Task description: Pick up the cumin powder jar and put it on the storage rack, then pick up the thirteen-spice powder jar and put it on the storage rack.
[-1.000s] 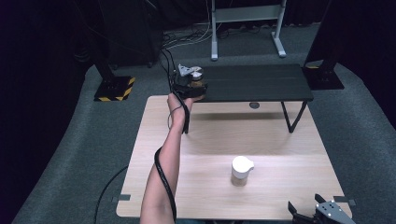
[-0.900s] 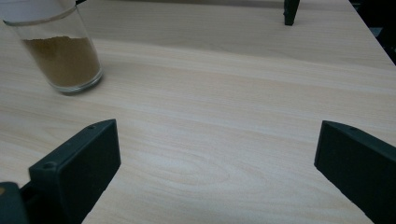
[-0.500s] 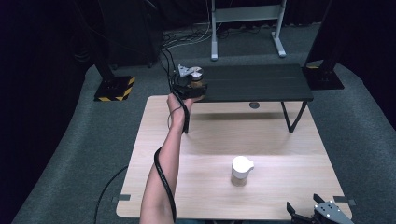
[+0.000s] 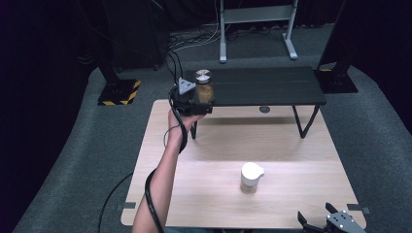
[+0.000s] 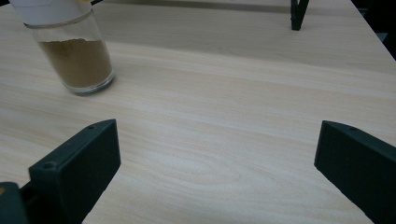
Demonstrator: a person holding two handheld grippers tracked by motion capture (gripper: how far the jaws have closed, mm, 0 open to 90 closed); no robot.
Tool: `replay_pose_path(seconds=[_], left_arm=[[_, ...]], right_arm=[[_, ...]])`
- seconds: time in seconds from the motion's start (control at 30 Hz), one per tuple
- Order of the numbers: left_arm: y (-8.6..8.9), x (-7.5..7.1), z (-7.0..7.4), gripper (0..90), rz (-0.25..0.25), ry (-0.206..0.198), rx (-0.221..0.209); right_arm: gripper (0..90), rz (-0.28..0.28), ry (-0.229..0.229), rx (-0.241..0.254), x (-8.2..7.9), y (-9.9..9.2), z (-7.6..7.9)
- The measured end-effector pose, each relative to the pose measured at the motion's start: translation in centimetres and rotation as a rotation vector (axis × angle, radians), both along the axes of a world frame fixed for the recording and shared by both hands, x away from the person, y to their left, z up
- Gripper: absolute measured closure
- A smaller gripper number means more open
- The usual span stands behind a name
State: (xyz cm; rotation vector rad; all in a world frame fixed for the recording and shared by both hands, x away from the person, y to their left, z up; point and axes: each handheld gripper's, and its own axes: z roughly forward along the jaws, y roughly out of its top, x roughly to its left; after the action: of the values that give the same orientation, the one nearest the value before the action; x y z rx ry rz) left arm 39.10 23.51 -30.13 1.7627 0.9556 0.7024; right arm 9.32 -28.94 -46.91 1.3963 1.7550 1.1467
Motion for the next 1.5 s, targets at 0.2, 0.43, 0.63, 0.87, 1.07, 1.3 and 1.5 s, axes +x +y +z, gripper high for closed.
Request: replay_pose_path(seconds=[0.2,0.43,0.63,0.87,1.07,1.3,1.5], left_arm=[[1.4,-4.5,-4.2,0.0,-0.033,0.014,0.036],[2.4,-7.8,-10.2,0.1,-0.07,0.17,0.014],[3.7,-10.4,-15.9,0.1,-0.023,0.324,-0.045],[4.1,-12.1,-17.6,0.3,-0.004,0.349,-0.079],[5.8,-11.6,-18.2,0.6,-0.042,0.38,-0.159],[6.5,-10.8,-18.1,1.0,-0.068,0.419,-0.17],[6.7,-11.4,-18.4,1.2,-0.03,0.398,-0.201]], right_arm=[[0.0,-0.004,-0.002,0.004,-0.1,0.0,-0.1],[0.0,0.001,-0.001,0.008,-0.3,0.2,-0.5],[0.0,0.01,0.003,0.013,0.0,0.3,-0.7],[0.0,0.033,0.015,0.02,0.7,0.9,-1.0],[0.0,0.053,0.017,0.002,1.3,1.8,-0.7],[0.0,0.053,0.006,-0.017,1.4,2.3,0.0],[0.0,0.065,0.008,-0.034,1.7,2.6,0.4]])
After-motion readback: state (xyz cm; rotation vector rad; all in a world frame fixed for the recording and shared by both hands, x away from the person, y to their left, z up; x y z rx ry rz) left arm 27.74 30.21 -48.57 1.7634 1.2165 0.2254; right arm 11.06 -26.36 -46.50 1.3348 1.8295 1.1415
